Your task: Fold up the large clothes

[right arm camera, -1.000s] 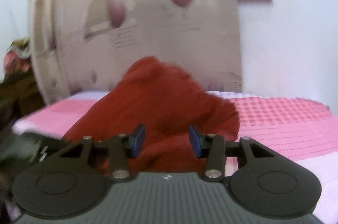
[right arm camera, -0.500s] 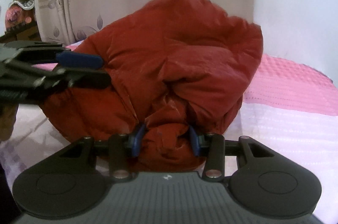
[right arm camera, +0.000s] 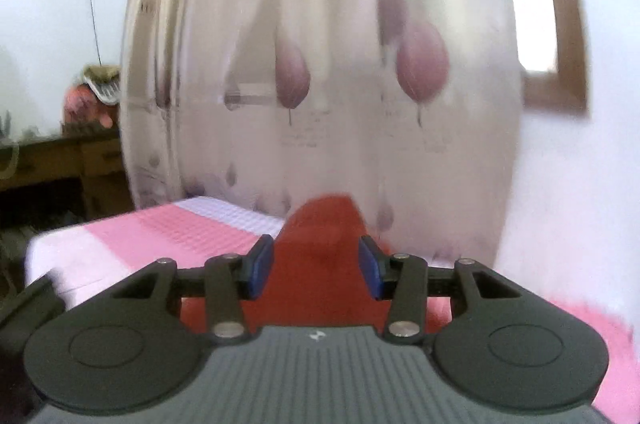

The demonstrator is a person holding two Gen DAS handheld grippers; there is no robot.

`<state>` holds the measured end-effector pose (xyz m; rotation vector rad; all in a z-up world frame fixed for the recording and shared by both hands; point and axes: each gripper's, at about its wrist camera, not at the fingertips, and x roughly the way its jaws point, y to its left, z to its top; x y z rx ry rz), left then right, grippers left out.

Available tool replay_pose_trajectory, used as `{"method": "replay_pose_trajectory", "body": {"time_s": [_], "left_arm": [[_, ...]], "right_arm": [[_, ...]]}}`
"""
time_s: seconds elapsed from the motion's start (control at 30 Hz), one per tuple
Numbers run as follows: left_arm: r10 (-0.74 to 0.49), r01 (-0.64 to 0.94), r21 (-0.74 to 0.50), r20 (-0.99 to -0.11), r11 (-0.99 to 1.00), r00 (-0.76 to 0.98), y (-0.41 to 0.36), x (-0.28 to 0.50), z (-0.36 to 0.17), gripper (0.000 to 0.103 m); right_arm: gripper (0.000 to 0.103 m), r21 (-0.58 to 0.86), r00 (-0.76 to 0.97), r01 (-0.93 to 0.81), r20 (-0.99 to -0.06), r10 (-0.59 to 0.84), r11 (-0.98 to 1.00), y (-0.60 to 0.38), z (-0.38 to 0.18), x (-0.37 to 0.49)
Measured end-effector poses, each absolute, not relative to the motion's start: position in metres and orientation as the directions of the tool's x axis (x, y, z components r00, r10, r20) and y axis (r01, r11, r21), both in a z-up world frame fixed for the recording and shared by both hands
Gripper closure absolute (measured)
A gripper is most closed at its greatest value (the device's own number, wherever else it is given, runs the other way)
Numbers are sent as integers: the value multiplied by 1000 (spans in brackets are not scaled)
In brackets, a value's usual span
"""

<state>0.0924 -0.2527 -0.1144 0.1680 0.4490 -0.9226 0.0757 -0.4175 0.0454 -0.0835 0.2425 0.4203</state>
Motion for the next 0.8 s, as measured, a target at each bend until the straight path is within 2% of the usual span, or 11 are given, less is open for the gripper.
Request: {"method": "replay_pose_trajectory", "body": {"time_s": [0.07, 0.1, 0.17, 0.3, 0.4, 0.57, 0.8], "left_arm": [[-727, 796, -62, -453, 603, 515, -253, 94, -113, 68], [-726, 794, -66, -457, 604, 514, -253, 95, -113, 68], [-723, 790, -77, -465, 608, 511, -254, 98, -113, 68], [-726, 786, -94, -462, 610, 509, -251, 100, -115, 68], [-733, 789, -88, -444, 608, 516, -249, 99, -119, 68], [-752, 796, -107, -424, 596, 506, -246, 101, -122, 68], [-767, 805, -116, -407, 582, 496, -242, 105, -126, 68]], "right_arm": [[60, -80, 862, -441, -314, 397, 894, -389, 51, 124], [70, -93, 847, -454, -356, 396, 886, -378, 49, 145], [78, -115, 807, -471, -458, 374, 874, -355, 38, 183], [82, -193, 753, -476, -593, 285, 858, -328, 7, 224], [83, -141, 698, -463, -666, 262, 875, -336, -18, 250], [83, 46, 628, -426, -704, 332, 903, -357, -45, 281], [84, 109, 610, -411, -705, 362, 905, -361, -73, 297]]}}
